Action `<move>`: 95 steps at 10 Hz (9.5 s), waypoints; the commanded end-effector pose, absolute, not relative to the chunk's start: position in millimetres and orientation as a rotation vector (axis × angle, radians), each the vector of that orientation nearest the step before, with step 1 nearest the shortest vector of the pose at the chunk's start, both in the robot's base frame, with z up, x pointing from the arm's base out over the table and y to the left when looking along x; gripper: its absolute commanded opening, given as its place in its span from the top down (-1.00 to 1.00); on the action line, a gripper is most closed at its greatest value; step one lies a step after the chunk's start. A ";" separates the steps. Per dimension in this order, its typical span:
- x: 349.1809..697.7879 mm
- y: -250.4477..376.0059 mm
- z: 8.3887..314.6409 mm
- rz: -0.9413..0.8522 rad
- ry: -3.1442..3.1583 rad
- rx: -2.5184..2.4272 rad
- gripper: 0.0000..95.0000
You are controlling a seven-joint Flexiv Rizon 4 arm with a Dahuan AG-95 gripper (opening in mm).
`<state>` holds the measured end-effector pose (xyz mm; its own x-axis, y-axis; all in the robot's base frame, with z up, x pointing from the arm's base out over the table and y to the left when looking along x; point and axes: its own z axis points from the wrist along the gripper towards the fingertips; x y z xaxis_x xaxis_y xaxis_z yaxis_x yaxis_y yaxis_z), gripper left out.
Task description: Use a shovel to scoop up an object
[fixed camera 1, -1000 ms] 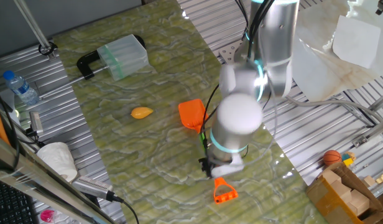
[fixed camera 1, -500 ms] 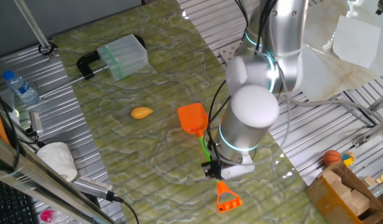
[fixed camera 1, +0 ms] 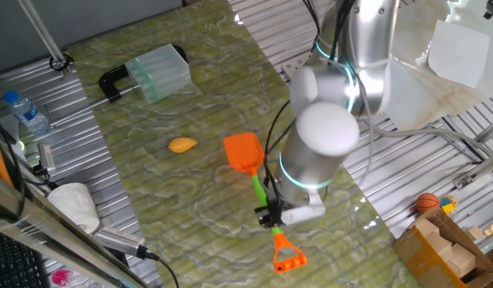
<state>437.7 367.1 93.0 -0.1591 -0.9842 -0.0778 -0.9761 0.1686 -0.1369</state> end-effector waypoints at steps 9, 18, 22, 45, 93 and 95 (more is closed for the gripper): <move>441.7 365.1 88.6 -0.065 2.112 -2.045 1.00; 441.0 365.9 90.4 -0.168 2.457 -1.947 1.00; 441.0 365.9 90.4 -0.188 2.476 -1.934 1.00; 491.3 342.9 64.6 -0.006 2.195 -1.921 1.00; 472.0 351.2 85.5 0.084 2.100 -2.028 1.00; 472.0 351.2 85.5 0.093 2.082 -2.034 1.00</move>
